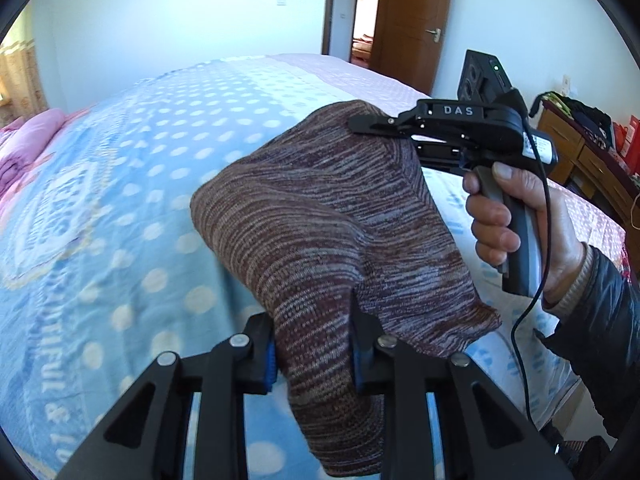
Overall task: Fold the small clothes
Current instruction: 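Lift the folded brown sweater with both tools and carry it along the bed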
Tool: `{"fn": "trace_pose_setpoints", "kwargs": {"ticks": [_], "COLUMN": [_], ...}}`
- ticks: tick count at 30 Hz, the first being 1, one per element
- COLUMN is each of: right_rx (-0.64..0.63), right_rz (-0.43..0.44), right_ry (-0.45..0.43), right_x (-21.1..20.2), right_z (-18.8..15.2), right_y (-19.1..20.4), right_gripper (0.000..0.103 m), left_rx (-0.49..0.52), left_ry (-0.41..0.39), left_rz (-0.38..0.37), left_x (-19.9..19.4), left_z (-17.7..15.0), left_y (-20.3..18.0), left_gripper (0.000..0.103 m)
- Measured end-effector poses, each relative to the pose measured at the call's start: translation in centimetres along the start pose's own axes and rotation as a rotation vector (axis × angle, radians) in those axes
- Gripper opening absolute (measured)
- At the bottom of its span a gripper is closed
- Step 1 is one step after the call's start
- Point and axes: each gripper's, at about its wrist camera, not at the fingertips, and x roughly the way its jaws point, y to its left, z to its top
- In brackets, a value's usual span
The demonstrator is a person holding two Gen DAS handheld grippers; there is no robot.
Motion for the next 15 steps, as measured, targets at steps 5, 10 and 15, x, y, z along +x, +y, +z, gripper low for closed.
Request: {"fn": "trace_pose_setpoints", "kwargs": {"ticks": [5,10,15], "right_rx": [-0.013,-0.039,-0.062], "right_rz": [0.044,0.085,0.124], "right_ry": [0.034,0.069,0.105], "right_x": [3.0,6.0,9.0], "right_z": [-0.8,-1.5,-1.9], "right_y": [2.7,5.4,8.0], "right_gripper": [0.022,0.022,0.022], "left_rx": [-0.014,-0.039,-0.056], "left_ry": [-0.01,-0.019,-0.036], "left_rz": [0.045,0.089,0.126], "left_x": [-1.8,-3.6,-5.2], "left_z": [-1.3,-2.6,-3.6], "left_y": [1.9,4.1,6.0], "left_gripper": [0.028,0.028,0.027]}}
